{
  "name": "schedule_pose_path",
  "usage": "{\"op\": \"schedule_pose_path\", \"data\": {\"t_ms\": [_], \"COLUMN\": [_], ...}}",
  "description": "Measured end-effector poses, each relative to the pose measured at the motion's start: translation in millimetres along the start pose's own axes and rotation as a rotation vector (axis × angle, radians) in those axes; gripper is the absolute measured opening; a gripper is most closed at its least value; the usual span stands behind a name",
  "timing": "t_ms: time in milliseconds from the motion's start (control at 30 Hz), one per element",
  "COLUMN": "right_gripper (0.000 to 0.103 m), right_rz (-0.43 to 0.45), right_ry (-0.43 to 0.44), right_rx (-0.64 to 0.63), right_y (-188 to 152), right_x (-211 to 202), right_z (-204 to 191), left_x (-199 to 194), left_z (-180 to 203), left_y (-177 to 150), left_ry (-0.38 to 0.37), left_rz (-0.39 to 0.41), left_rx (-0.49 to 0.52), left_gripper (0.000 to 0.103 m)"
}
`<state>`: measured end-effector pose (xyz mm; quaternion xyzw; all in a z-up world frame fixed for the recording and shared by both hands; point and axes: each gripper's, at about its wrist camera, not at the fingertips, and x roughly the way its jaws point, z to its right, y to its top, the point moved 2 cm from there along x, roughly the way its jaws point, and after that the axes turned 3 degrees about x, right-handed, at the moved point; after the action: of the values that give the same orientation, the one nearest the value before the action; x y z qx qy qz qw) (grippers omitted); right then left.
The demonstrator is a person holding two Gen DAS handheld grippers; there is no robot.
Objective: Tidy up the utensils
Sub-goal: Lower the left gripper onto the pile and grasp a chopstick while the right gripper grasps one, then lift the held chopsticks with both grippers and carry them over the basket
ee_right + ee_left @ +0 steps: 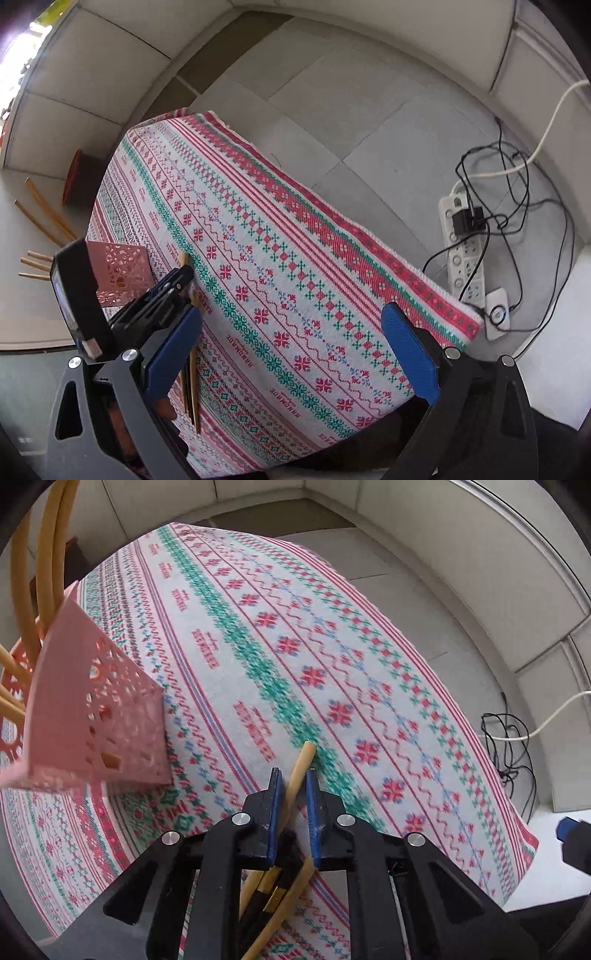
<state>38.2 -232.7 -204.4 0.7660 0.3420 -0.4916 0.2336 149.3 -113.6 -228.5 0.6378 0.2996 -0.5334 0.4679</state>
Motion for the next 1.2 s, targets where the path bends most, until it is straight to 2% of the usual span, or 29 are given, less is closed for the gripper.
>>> {"op": "schedule_pose_path", "data": {"t_ms": [100,267,333,400,567,633,667,700,767,800,833,967,1067,1200], "right_gripper": [0.095,0.093,0.087,0.076,0.071,0.066,0.062,0.058,0.042,0.012,0.009,0.008,0.008,0.008], "right_rz": [-0.007,-0.036,-0.052,-0.084,-0.094,-0.107,-0.117,-0.086,-0.055,-0.046,-0.049,0.008,0.052,0.156], "right_ry": [-0.005,-0.003,-0.022,-0.035,-0.102,-0.121,-0.129,-0.145,-0.180,-0.178,-0.178,-0.141,-0.067,0.042], "right_rx": [-0.006,-0.070,-0.109,-0.135,-0.143,-0.144,-0.143,-0.155,-0.186,-0.197,-0.200,-0.201,-0.235,-0.312], "right_y": [-7,-25,-33,-40,-45,-46,-47,-47,-50,-52,-52,-50,-55,-67], "right_x": [4,19,30,43,67,77,83,82,85,86,88,73,45,-3], "right_z": [-3,-23,-34,-43,-53,-56,-58,-62,-70,-71,-72,-72,-76,-87], "left_x": [-15,-53,-68,-83,-118,-128,-133,-138,-146,-149,-151,-162,-170,-188], "left_z": [-4,-14,-19,-22,-31,-37,-41,-44,-49,-51,-53,-56,-62,-72], "left_y": [-7,-23,-31,-46,-79,-85,-87,-90,-92,-93,-93,-98,-105,-114], "left_ry": [-0.003,-0.004,0.011,0.028,0.036,0.040,0.045,0.046,0.048,0.050,0.051,0.039,0.024,0.003], "left_rz": [0.049,0.124,0.148,0.170,0.219,0.240,0.252,0.260,0.276,0.282,0.286,0.307,0.325,0.368], "left_rx": [-0.015,-0.018,-0.008,0.006,0.015,0.008,0.001,-0.004,-0.018,-0.022,-0.026,-0.028,-0.038,-0.062], "left_gripper": [0.007,0.006,0.006,0.006,0.006,0.006,0.006,0.006,0.006,0.006,0.006,0.006,0.006,0.006]}}
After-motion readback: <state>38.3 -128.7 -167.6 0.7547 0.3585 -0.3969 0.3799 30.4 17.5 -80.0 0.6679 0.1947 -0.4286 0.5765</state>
